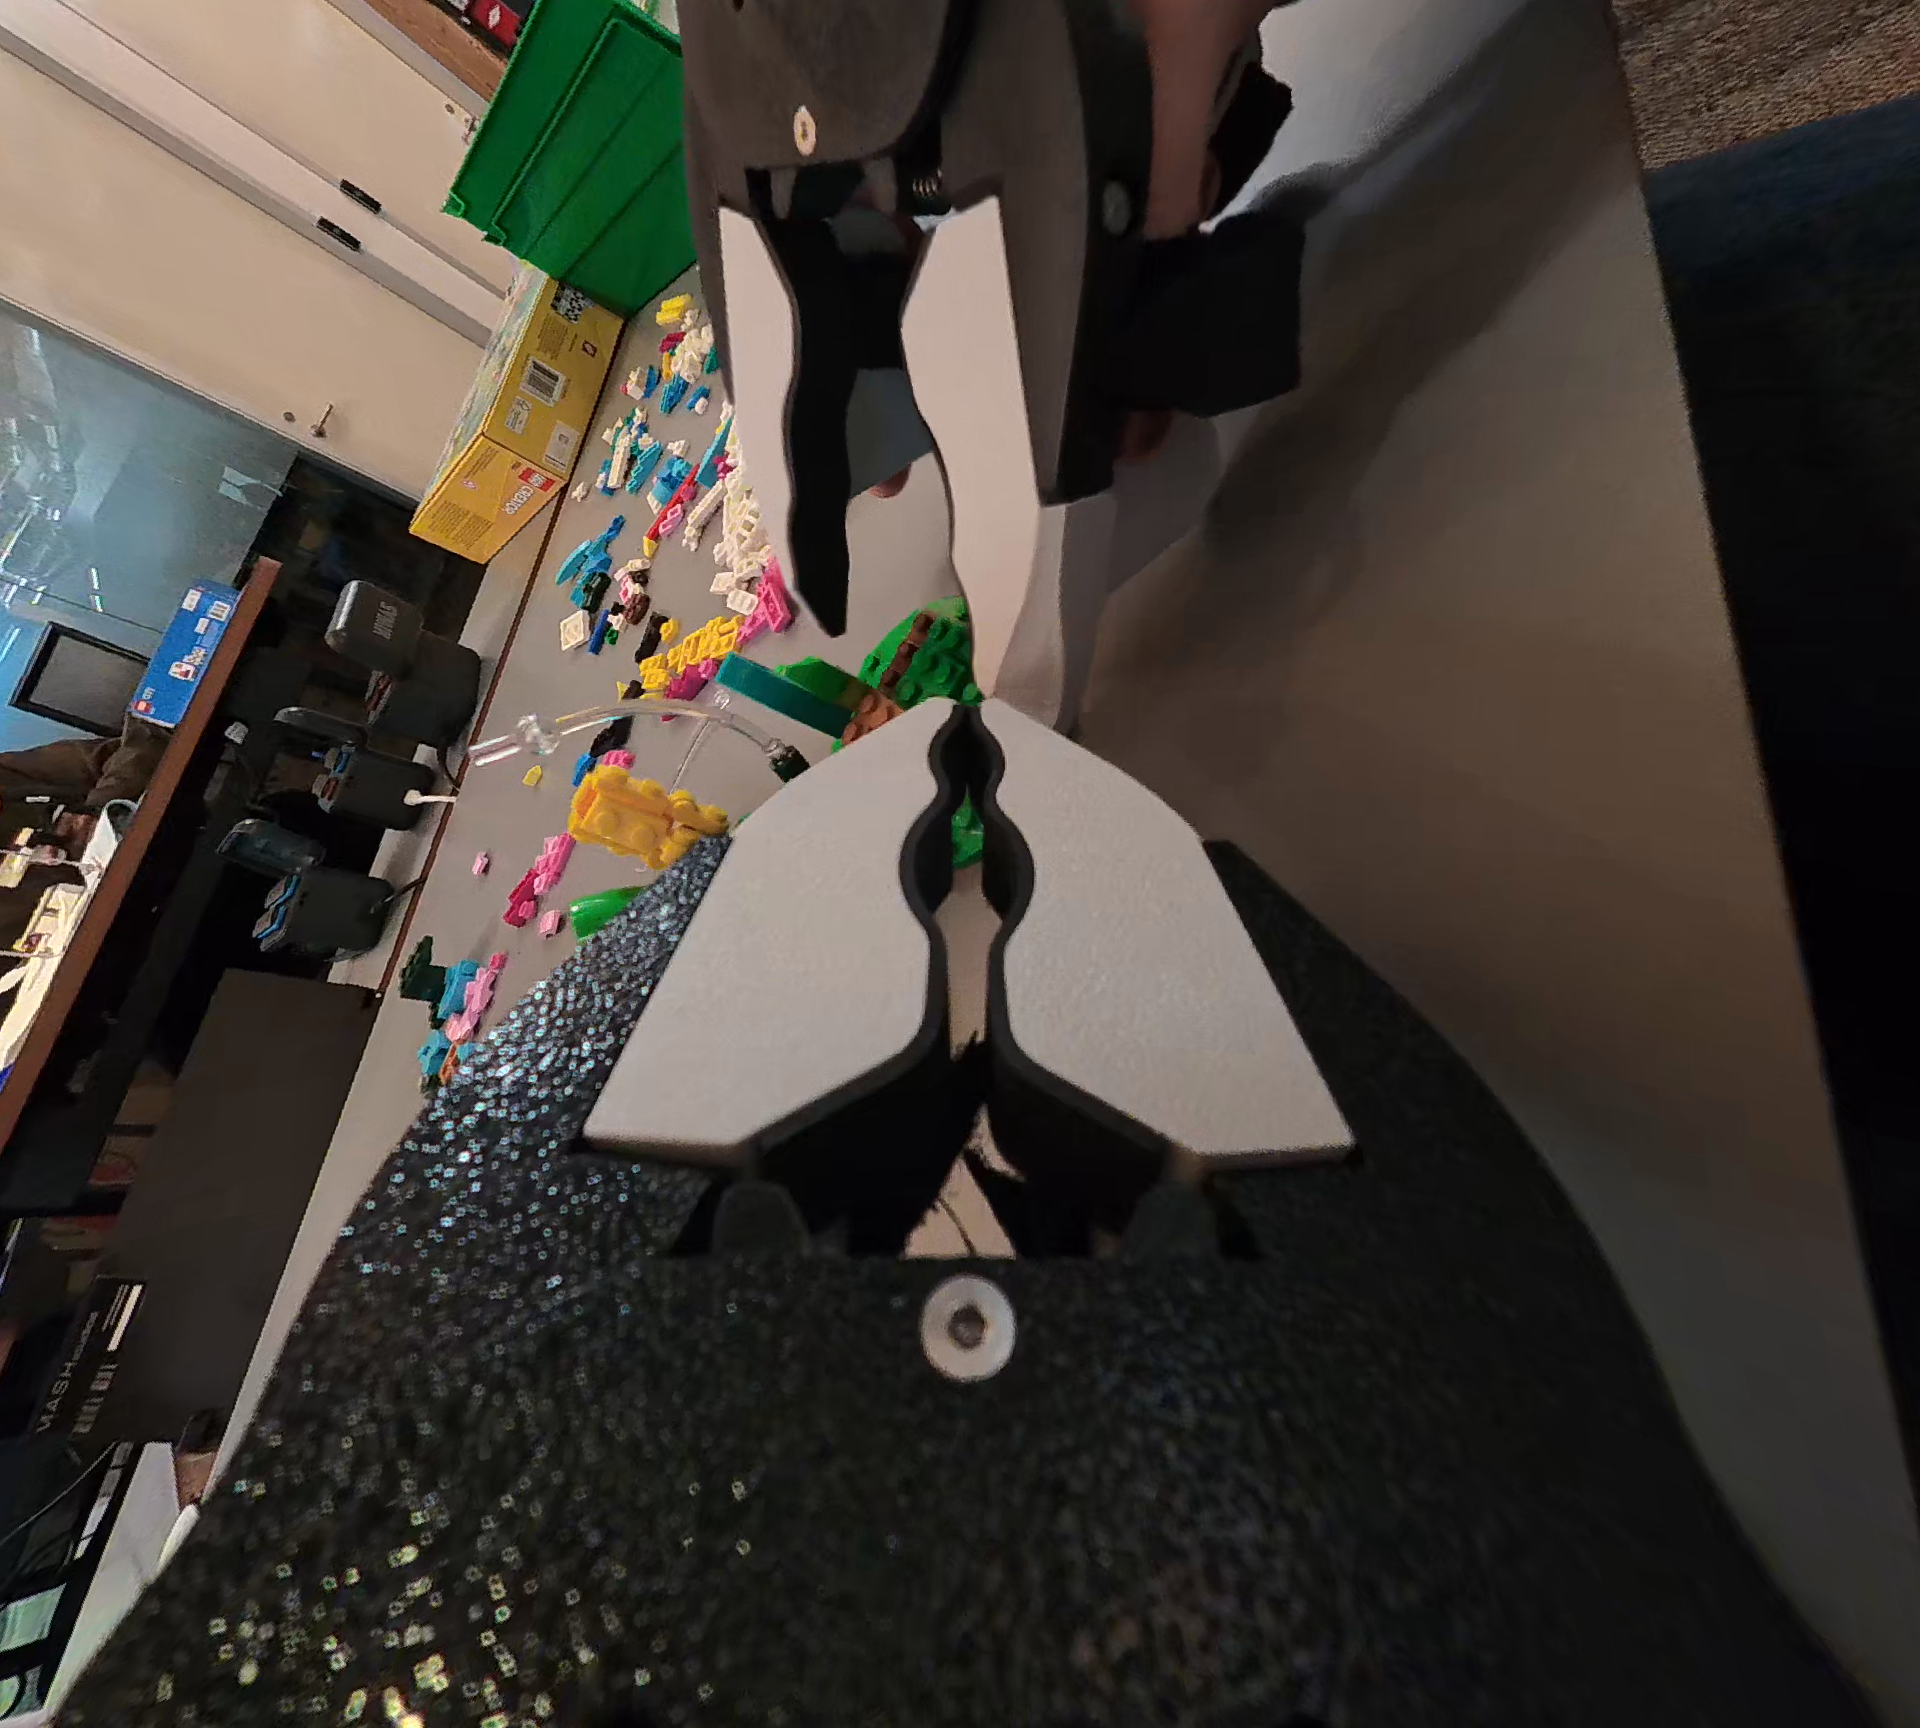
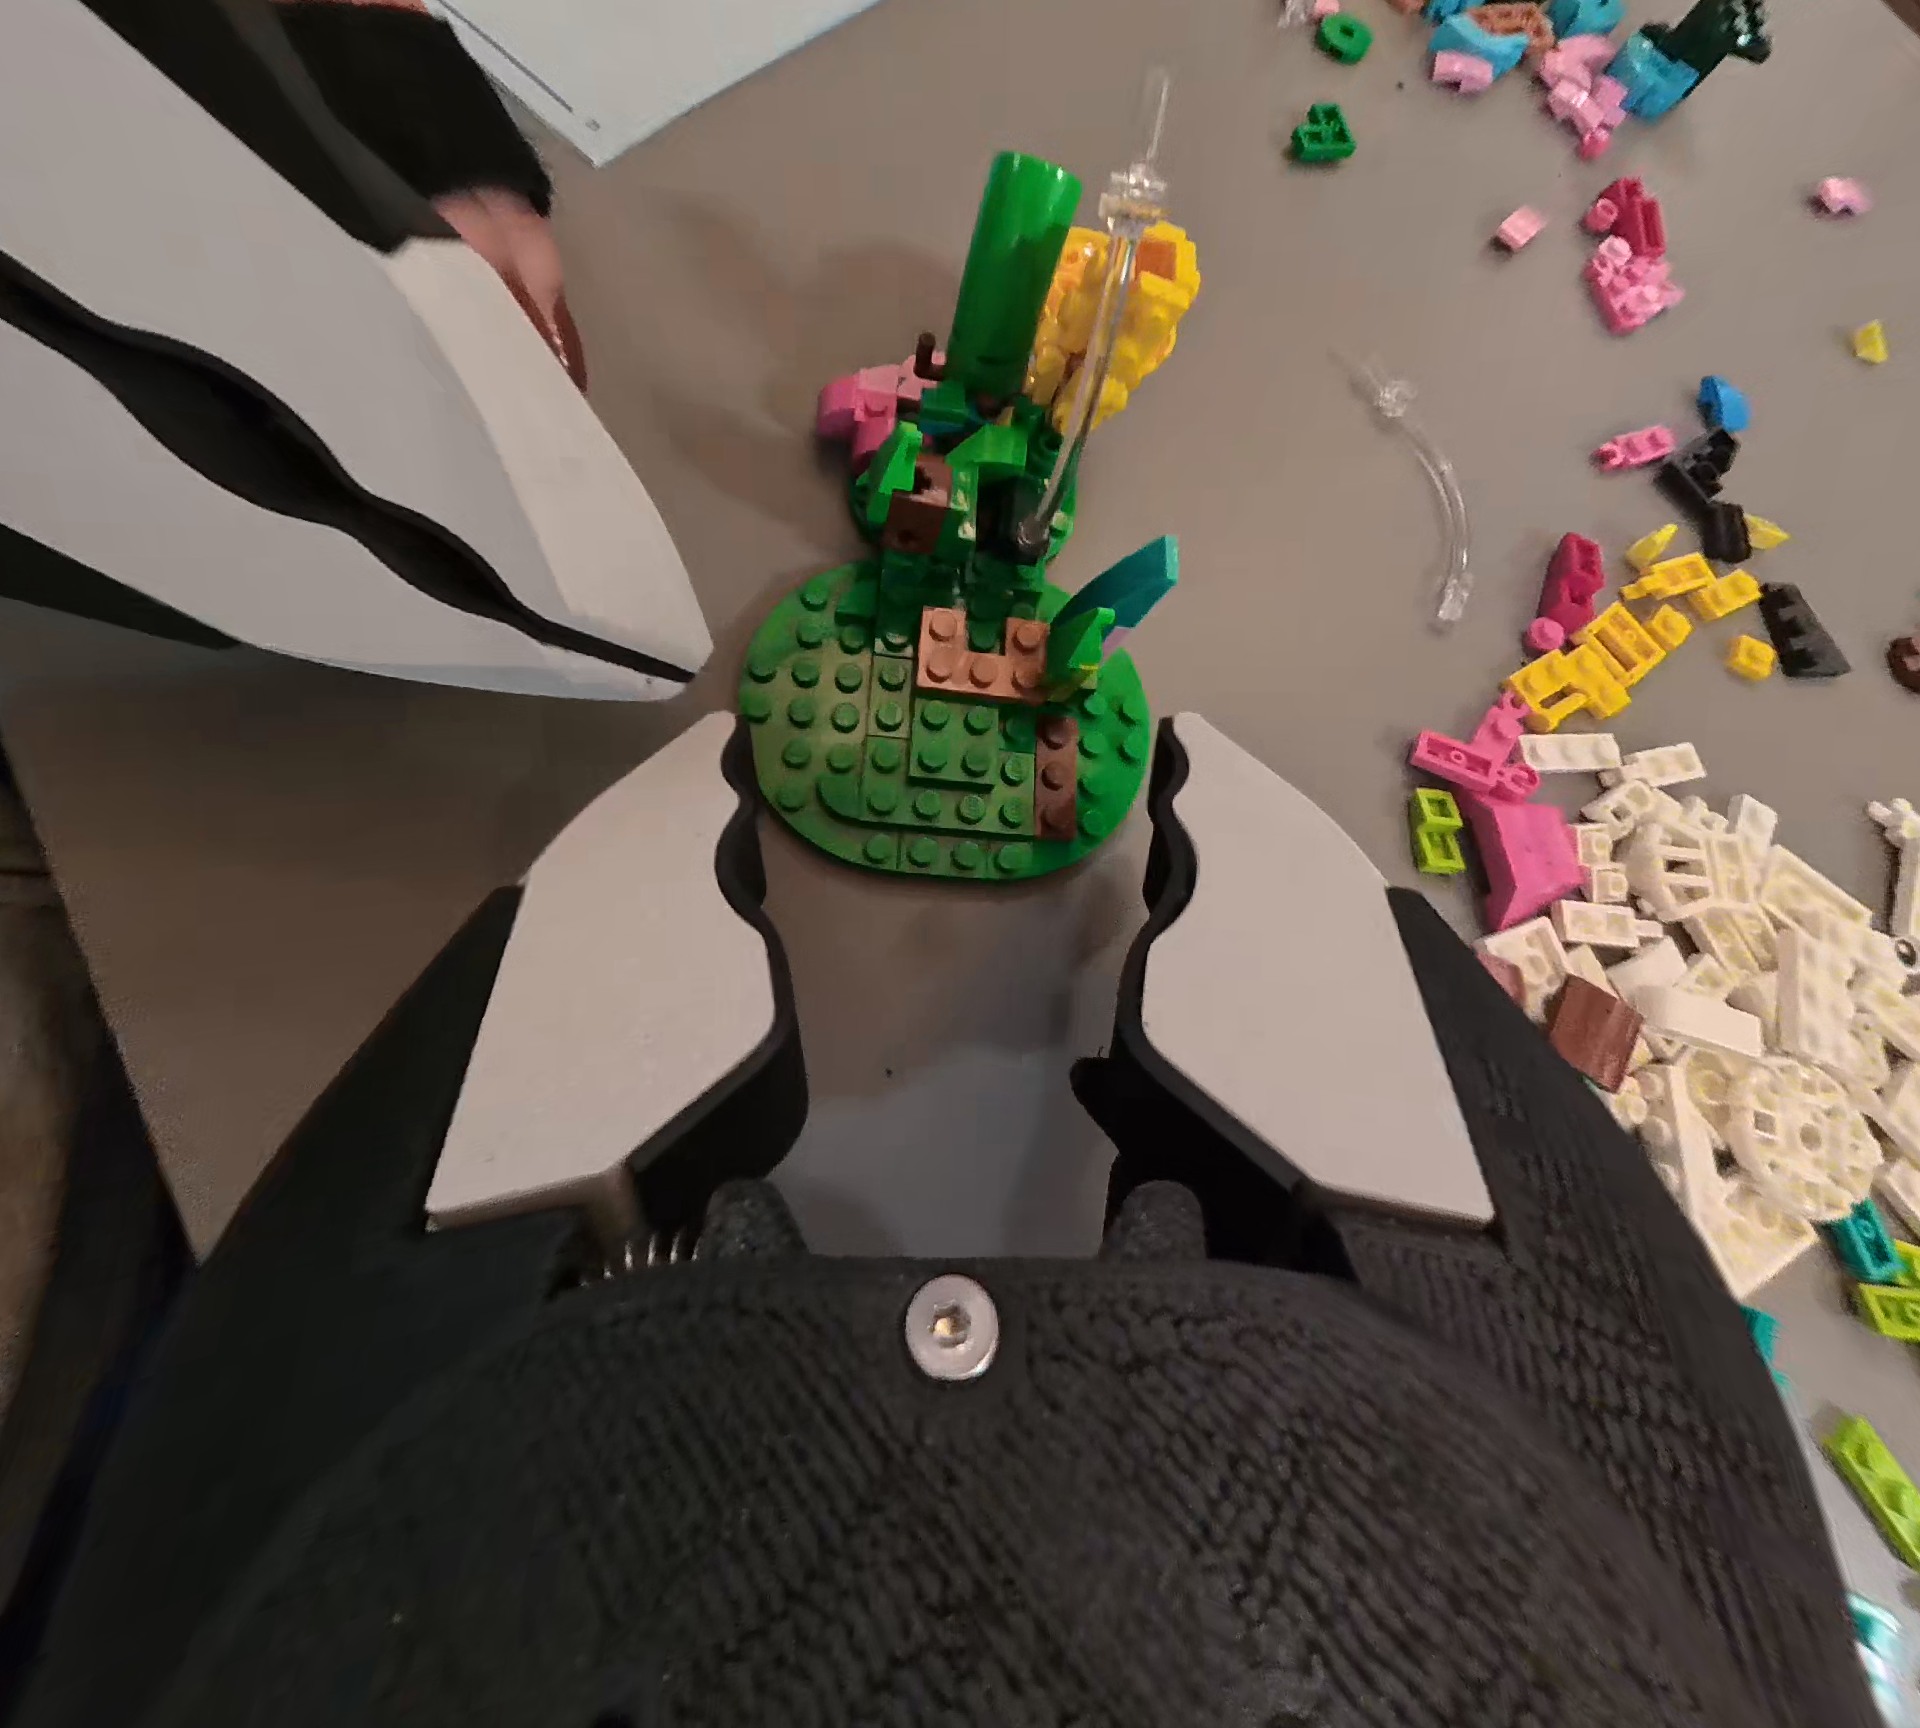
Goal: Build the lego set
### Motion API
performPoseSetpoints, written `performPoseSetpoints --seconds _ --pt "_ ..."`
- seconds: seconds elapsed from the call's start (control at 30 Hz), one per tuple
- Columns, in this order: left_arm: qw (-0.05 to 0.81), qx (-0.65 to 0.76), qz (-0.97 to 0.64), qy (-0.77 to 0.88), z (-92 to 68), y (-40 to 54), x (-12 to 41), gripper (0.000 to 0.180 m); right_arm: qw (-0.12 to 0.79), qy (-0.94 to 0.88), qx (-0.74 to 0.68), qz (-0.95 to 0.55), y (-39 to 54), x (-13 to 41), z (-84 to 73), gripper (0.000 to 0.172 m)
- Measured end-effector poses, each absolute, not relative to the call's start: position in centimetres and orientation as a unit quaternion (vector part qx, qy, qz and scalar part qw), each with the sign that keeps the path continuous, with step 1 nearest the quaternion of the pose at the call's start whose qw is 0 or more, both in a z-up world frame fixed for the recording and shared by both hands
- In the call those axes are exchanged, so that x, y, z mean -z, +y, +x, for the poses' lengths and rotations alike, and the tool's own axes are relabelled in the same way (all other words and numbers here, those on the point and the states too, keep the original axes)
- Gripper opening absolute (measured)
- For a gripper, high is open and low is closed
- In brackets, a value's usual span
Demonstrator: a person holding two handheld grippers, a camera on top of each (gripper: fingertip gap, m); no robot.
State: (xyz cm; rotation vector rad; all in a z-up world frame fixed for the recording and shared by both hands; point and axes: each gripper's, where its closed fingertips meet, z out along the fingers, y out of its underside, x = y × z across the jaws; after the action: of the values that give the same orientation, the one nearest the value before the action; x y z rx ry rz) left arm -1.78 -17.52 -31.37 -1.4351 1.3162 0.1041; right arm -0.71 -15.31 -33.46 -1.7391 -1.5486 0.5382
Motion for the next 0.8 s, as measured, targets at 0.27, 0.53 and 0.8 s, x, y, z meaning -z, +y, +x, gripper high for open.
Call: performPoseSetpoints --seconds 0.27,0.53,0.8 --pt "0.561 -0.032 -0.615 0.553 -1.6 -17.5 31.3 0.0 0.346 -0.601 -0.229 -0.683 -14.6 33.7 -0.7 0.06" --pt "0.561 -0.029 -0.619 0.549 -1.6 -17.4 31.3 0.0 0.334 -0.613 -0.233 -0.677 -13.7 33.8 -1.4 0.056" --pt "0.563 -0.023 -0.618 0.548 -1.4 -17.6 31.2 0.0 0.341 -0.615 -0.223 -0.675 -12.5 33.6 -2.2 0.054"
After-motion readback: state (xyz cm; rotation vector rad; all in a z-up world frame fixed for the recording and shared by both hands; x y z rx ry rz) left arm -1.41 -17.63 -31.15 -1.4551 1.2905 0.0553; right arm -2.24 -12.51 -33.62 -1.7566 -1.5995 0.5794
